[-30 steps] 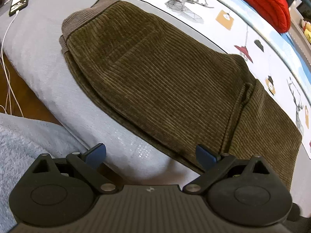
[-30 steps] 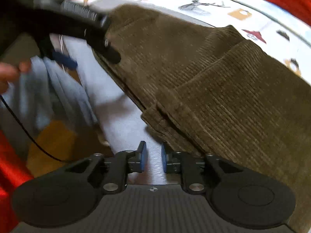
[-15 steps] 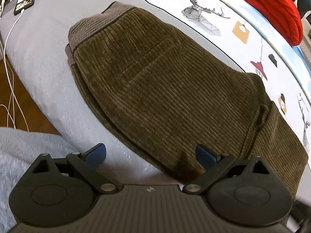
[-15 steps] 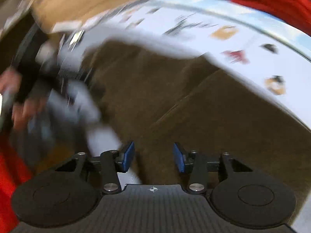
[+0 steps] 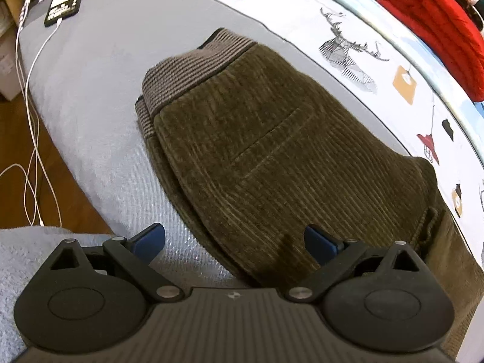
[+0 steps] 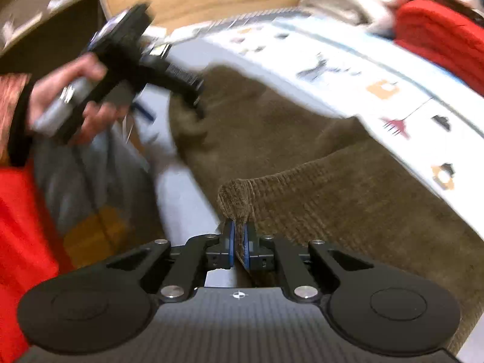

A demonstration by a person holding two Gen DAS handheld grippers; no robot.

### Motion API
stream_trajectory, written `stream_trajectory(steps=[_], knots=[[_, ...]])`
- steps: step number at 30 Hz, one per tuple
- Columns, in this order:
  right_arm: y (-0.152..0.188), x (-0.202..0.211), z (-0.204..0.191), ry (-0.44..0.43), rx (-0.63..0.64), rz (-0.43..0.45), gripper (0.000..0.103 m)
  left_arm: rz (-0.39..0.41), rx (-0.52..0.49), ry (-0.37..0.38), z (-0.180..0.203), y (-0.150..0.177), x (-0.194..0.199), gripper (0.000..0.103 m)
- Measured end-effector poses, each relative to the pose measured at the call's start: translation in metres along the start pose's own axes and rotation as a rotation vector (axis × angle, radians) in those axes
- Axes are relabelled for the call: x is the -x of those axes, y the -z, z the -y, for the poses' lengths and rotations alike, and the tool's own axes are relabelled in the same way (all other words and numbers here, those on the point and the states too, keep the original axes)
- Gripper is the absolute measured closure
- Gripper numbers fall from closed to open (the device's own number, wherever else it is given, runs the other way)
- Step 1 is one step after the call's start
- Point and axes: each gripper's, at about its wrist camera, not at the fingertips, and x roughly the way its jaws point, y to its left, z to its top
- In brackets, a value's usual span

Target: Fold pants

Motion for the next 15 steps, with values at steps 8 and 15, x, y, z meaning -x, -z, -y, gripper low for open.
stream_trajectory(steps=[8, 15], knots=[[0.008, -0.019, -0.004, -0.017, -0.012, -0.086, 0.084, -0.005, -0.042, -0.007, 0.005, 0.002, -0.005, 0.003], [-0.044, 0.028, 0.062, -0.052, -0.067, 0.077, 0.049, -0.015, -0.029, 0.007, 0.005, 0.004, -0.012, 0.003]])
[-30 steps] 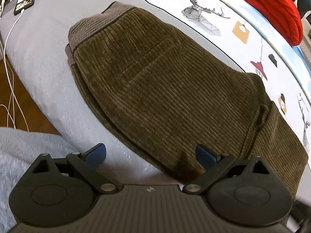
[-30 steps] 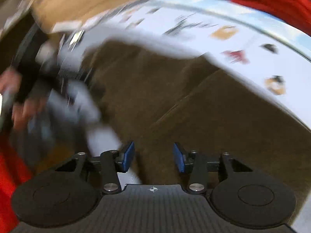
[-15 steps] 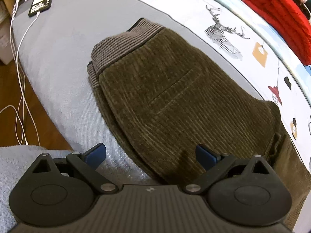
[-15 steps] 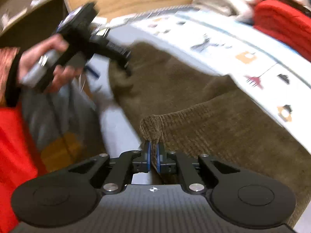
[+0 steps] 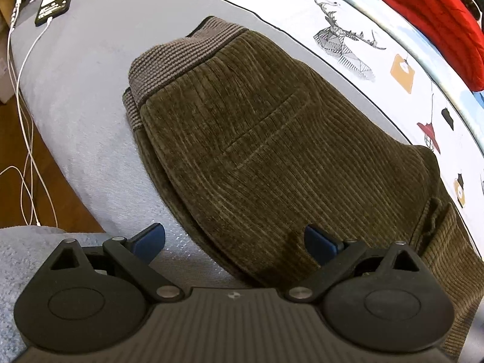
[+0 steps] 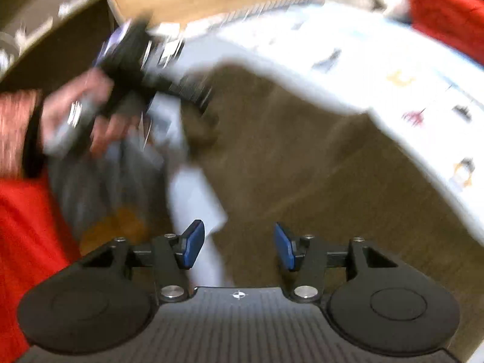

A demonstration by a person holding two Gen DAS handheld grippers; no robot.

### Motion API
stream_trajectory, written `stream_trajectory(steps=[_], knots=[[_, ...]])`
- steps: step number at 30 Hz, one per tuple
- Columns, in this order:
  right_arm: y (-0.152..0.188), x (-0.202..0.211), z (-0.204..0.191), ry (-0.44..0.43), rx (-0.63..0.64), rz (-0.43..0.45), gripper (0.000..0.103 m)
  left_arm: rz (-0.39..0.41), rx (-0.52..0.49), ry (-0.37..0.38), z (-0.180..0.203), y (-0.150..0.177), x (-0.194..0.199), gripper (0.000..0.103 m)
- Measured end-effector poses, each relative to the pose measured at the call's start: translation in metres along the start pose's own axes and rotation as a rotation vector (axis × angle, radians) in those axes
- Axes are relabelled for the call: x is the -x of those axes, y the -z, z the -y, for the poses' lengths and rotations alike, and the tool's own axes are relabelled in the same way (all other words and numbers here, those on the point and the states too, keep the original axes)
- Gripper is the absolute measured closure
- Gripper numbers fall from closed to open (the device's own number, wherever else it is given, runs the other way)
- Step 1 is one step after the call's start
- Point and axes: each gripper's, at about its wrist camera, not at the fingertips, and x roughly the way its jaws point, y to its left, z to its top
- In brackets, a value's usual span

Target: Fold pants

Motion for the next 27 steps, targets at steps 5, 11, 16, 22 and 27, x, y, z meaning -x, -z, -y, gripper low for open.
stream_trajectory(steps=[5, 11, 16, 22, 27], knots=[[-0.039, -0.041, 0.078, 0.124, 0.052, -0.072, 0.051, -0.019, 0.007, 0.01, 0.005, -0.001, -0.007, 0.003], [-0.041, -0.099, 0.104, 0.099, 0.065, -0.198, 0.052, -0.037, 0.009, 0.01, 0.012, -0.006, -0.018, 0.003], [-0.048, -0.115, 0.114, 0.054, 0.082, -0.203, 0.058, -0.047, -0.013, -0.005, 0.019, -0.006, -0.024, 0.003], [-0.035, -0.079, 0.094, 0.016, 0.116, -0.098, 0.085, -0.048, -0.002, -0.01, 0.019, -0.005, -0.026, 0.003], [-0.051, -0.039, 0.093, 0.025, 0.112, 0.035, 0.086, -0.049, -0.012, -0.009, 0.02, -0.003, -0.026, 0.003]])
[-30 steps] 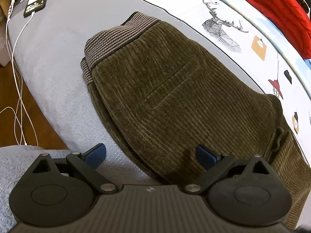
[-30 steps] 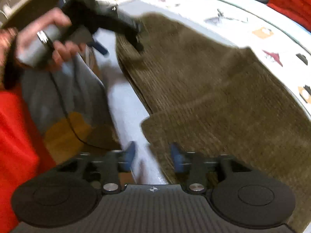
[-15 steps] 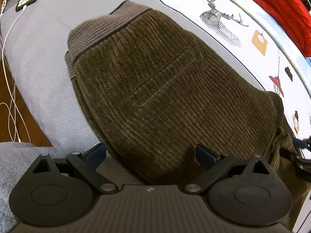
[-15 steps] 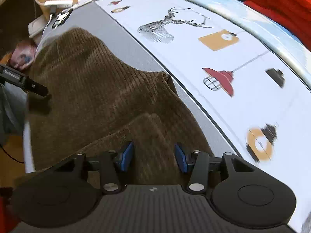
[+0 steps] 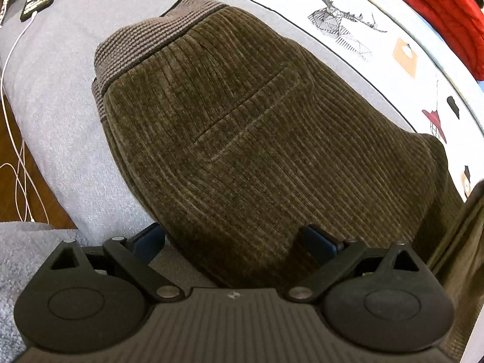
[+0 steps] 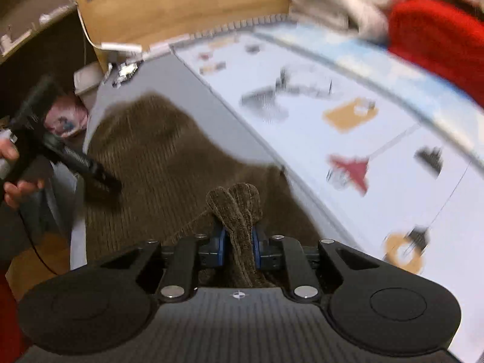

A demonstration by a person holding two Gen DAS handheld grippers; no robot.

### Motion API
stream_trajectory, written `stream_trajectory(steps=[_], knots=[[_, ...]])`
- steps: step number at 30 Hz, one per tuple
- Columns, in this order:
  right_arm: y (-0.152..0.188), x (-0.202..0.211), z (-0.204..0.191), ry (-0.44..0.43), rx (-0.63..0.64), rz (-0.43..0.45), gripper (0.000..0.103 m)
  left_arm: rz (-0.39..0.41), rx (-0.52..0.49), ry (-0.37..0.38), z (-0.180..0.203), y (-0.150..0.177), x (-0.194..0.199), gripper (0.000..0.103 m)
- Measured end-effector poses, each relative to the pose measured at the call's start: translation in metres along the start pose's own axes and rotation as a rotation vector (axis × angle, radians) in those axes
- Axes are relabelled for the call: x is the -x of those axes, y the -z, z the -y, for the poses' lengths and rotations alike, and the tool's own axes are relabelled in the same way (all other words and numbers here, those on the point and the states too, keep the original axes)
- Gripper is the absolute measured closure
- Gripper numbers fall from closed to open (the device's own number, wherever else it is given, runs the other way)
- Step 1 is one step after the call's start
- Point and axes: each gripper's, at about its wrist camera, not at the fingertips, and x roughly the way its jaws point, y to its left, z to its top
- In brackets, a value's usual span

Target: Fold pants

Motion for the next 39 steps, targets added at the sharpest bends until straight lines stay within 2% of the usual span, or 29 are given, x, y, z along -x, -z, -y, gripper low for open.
stream_trajectory(steps=[2, 5, 7, 8, 9, 11, 12, 14, 15, 17, 19, 21, 22, 24, 25, 26, 28, 31, 33, 36, 38, 39], knots=[[-0.005, -0.011, 0.005, 0.035, 0.017, -0.036, 0.086, -0.001, -0.001, -0.002, 0.001, 0.0, 0.0, 0.003], [-0.001, -0.048, 0.011, 0.107, 0.05, -0.136, 0.085, -0.002, 0.001, 0.002, -0.001, 0.0, 0.0, 0.003], [0.004, -0.062, 0.011, 0.129, 0.044, -0.157, 0.083, -0.006, 0.0, 0.003, -0.001, -0.001, -0.001, 0.003], [0.005, -0.064, 0.011, 0.142, 0.023, -0.157, 0.076, -0.007, 0.0, 0.003, -0.002, -0.002, -0.001, 0.003], [0.005, -0.062, 0.012, 0.155, -0.012, -0.145, 0.075, -0.009, 0.003, 0.003, -0.002, -0.003, -0.002, 0.003], [0.005, -0.052, 0.012, 0.216, -0.091, -0.127, 0.048, -0.011, 0.012, 0.008, -0.003, -0.004, -0.002, 0.003], [0.005, -0.041, 0.011, 0.253, -0.128, -0.101, 0.044, -0.009, 0.014, 0.009, -0.002, -0.005, -0.002, 0.003], [0.009, -0.012, 0.004, 0.29, -0.19, -0.014, 0.042, -0.007, 0.011, 0.008, -0.003, -0.005, 0.0, 0.003], [0.013, 0.002, -0.004, 0.291, -0.204, 0.008, 0.042, -0.005, 0.007, 0.006, -0.002, -0.004, 0.0, 0.003], [0.026, 0.023, -0.031, 0.239, -0.236, 0.022, 0.043, -0.002, 0.004, 0.002, -0.001, -0.003, 0.001, 0.003], [0.042, 0.024, -0.064, 0.144, -0.288, -0.019, 0.045, 0.005, 0.003, 0.001, 0.0, -0.002, 0.003, 0.003], [0.059, 0.014, -0.103, 0.093, -0.277, -0.041, 0.046, 0.015, -0.002, 0.001, 0.002, 0.0, 0.007, 0.003], [0.066, 0.005, -0.121, 0.098, -0.243, -0.04, 0.046, 0.022, -0.008, 0.002, 0.002, 0.001, 0.009, 0.003], [0.08, -0.02, -0.15, 0.162, -0.18, -0.097, 0.045, 0.043, -0.031, 0.001, 0.002, 0.005, 0.017, 0.003], [0.088, -0.027, -0.159, 0.186, -0.163, -0.071, 0.034, 0.055, -0.044, -0.002, 0.002, 0.007, 0.022, 0.003], [0.088, -0.029, -0.166, 0.197, -0.149, -0.079, 0.029, 0.067, -0.058, -0.004, 0.002, 0.008, 0.028, 0.003], [0.079, -0.019, -0.175, 0.258, -0.118, -0.1, 0.033, 0.092, -0.078, 0.002, -0.001, 0.011, 0.039, 0.003], [0.073, 0.028, -0.159, 0.296, -0.267, 0.034, 0.031, 0.117, -0.086, 0.001, -0.011, 0.016, 0.051, 0.003], [0.073, 0.055, -0.137, 0.37, -0.395, 0.06, 0.03, 0.123, -0.079, 0.001, -0.019, 0.019, 0.055, 0.003], [0.091, 0.083, -0.11, 0.433, -0.582, 0.009, 0.03, 0.123, -0.063, -0.002, -0.03, 0.022, 0.058, 0.003], [0.113, 0.083, -0.107, 0.462, -0.636, -0.073, 0.03, 0.121, -0.046, -0.007, -0.036, 0.021, 0.056, 0.003], [0.126, 0.078, -0.108, 0.482, -0.639, -0.148, 0.03, 0.118, -0.035, -0.011, -0.04, 0.019, 0.053, 0.003]])
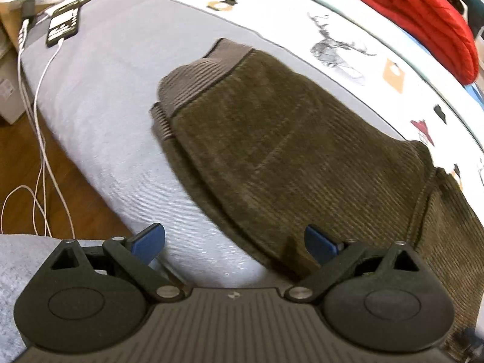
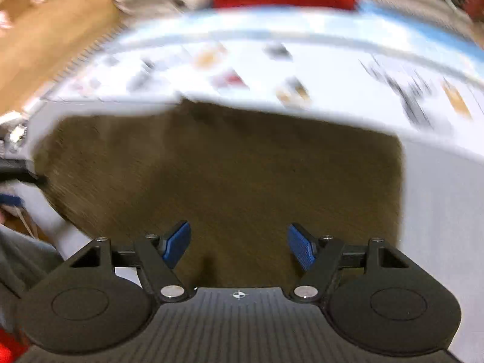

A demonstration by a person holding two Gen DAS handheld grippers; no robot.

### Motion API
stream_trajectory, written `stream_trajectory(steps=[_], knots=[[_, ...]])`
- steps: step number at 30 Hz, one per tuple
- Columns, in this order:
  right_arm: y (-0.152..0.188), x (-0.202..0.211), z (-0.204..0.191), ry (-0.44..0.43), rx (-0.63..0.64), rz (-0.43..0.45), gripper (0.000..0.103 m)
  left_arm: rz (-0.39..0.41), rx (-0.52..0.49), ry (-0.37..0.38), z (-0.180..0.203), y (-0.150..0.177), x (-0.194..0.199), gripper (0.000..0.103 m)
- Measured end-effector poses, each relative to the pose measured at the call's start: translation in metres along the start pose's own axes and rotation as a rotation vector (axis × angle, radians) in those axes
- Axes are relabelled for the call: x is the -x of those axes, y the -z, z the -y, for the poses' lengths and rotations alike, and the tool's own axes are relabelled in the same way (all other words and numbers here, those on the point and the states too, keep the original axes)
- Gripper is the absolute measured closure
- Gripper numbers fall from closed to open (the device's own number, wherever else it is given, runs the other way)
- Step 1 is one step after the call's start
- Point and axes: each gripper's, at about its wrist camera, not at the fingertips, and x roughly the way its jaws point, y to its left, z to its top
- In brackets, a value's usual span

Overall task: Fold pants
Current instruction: 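Grasp the striped waistband with the left gripper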

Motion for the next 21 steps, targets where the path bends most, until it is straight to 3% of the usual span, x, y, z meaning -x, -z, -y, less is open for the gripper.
stream_trajectory(steps=[1, 3, 5, 8, 10, 15, 21], knots=[[0.012, -0.007, 0.002, 0.011, 0.023, -0.022, 0.03, -0.004, 0.009, -0.003, -0.004, -0.002, -0.004, 0.003], [0.029, -0.004, 0.003, 0.008, 0.034, 0.073, 0.029, -0.01, 0.034, -0.012, -0.015, -0.005, -0.01, 0.003], [0.024, 0.002, 0.003, 0.019, -0.033, 0.074, 0.029, -0.02, 0.07, -0.015, -0.026, -0.009, -0.015, 0.003], [0.017, 0.021, 0.004, -0.008, -0.175, 0.1, 0.029, -0.03, 0.177, 0.037, -0.044, -0.018, -0.019, 0.003], [0.008, 0.034, 0.004, -0.019, -0.197, 0.131, 0.029, -0.018, 0.237, 0.053, -0.056, -0.024, -0.022, 0.003], [0.014, 0.063, 0.02, 0.056, -0.288, 0.221, 0.024, -0.032, 0.391, 0.075, -0.081, -0.034, -0.037, 0.003], [0.029, 0.056, 0.044, 0.098, -0.412, 0.174, 0.023, -0.061, 0.475, 0.087, -0.086, -0.038, -0.052, 0.001]])
